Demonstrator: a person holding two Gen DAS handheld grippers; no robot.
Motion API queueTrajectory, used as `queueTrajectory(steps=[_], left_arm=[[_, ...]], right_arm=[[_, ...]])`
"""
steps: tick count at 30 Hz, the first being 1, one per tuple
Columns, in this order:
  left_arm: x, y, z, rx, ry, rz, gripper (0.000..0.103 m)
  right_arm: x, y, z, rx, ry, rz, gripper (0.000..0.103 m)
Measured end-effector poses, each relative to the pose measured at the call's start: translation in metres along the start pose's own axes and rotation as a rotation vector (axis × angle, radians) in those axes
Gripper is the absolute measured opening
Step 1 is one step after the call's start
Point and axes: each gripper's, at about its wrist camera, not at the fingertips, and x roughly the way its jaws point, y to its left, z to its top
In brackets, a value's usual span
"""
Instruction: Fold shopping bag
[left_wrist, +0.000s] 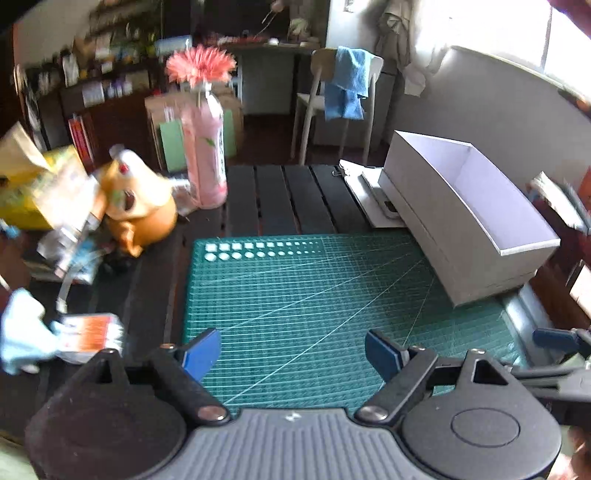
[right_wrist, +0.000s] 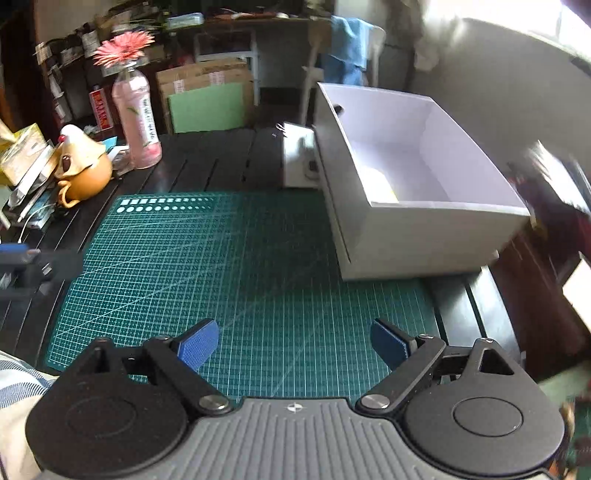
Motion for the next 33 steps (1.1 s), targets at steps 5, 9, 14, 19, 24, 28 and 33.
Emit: queueTrajectory(steps=[5, 9, 14, 19, 24, 28, 33], left_arm=[[-0.024, -0.016, -0.014, 0.013, 0.034, -0.011, 0.085], [-0.041, -0.03, -0.023, 0.047, 0.023, -0.011, 0.085], [-0.071, -0.04, -0.028, 0.045, 0.006, -0.041, 0.085], [-0.103, -0.046, -0.028, 0.053, -0.025, -0.047, 0.089], [-0.129, -0.049, -0.034, 0.062, -0.071, -0.022, 0.09], [-0.144, -0.05, -0.036, 0.057, -0.093, -0.006, 0.09], [-0.162, -0.05, -0.037, 0.044, -0.124, 0.016, 0.09]], right_arm=[[-0.019, 0.0, -0.01, -0.006, -0.008, -0.029, 0.095], [-0.05, 0.0, -0.017, 0.005, -0.038, -0.05, 0.096], [-0.085, -0.01, -0.024, 0.108, -0.093, -0.011, 0.096], [-0.108, -0.015, -0.031, 0.151, -0.075, 0.054, 0.09], [-0.141, -0.013, -0.033, 0.151, -0.133, 0.006, 0.09], [-0.163, -0.009, -0.035, 0.129, -0.175, -0.071, 0.091], [-0.179, -0.002, -0.038, 0.108, -0.195, -0.077, 0.091]])
